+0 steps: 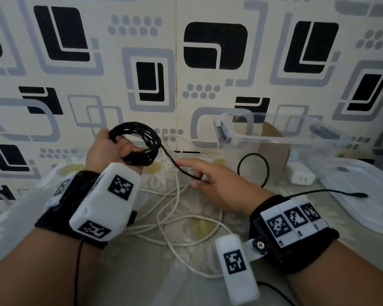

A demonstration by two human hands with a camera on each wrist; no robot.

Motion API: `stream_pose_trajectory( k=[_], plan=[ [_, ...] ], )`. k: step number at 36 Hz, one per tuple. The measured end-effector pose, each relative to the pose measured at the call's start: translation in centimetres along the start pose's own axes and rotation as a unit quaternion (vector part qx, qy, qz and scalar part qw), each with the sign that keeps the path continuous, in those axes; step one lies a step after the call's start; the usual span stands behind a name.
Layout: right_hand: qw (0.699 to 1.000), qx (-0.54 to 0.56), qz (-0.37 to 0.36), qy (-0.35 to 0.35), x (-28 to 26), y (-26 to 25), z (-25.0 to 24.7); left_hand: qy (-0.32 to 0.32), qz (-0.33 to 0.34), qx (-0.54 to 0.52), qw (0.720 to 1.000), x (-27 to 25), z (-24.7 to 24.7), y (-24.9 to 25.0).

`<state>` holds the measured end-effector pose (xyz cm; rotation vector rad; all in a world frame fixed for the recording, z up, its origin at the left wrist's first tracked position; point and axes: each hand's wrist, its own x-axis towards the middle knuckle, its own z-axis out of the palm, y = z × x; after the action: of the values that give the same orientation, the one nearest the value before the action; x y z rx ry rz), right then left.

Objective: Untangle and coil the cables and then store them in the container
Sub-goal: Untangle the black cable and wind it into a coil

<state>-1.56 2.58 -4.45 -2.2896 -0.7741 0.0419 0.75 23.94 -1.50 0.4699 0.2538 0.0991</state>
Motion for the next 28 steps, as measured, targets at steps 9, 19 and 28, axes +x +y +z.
stream_pose_trajectory(
  k=[9, 19, 28],
  plan=[
    [0.996, -0.077, 0.054, -0.011, 0.3, 0.0, 0.4, -0.006, 0.025, -0.051, 0.998, 1.2, -0.7, -0.1],
    [0.997, -0.06, -0.042, 0.006, -0.2, -0.6, -0.2, -0.05, 0.078, -0.003, 0.996, 0.7, 0.0, -0.7],
    [0.986, -0.061, -0.143, 0.062, 0.0, -1.2, -0.2, -0.098, 0.117, 0.129, 0.98, -0.3, 0.9, -2.1]
  ],
)
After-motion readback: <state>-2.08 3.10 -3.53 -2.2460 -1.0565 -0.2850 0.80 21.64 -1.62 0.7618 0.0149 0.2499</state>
